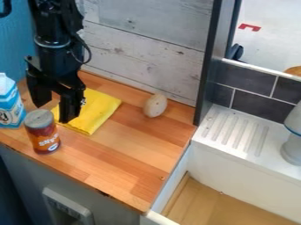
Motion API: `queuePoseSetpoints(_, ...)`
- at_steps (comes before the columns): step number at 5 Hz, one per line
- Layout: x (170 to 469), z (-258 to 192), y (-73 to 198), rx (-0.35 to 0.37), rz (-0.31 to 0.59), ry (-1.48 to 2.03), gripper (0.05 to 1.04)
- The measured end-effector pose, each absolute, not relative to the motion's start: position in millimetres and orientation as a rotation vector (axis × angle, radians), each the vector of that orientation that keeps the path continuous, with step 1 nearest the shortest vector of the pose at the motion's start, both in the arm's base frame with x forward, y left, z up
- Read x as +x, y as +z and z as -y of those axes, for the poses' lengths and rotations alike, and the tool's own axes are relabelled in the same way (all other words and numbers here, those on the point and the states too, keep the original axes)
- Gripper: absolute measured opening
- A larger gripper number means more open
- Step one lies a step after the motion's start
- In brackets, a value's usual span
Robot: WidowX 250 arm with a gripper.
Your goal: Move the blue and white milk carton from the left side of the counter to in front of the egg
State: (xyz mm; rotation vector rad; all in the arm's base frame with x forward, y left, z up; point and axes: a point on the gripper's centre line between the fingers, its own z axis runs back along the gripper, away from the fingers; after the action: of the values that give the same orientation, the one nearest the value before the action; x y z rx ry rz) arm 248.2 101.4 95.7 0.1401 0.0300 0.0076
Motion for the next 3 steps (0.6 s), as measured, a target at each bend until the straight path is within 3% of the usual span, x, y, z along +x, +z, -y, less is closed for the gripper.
queuePoseSetpoints(1,246.6,-100.3,89.8,0.132,-0.052,0.005,1.000)
queuePoseSetpoints(3,253.1,-130.4,135.0,0.131,0.055,0.155,1.000)
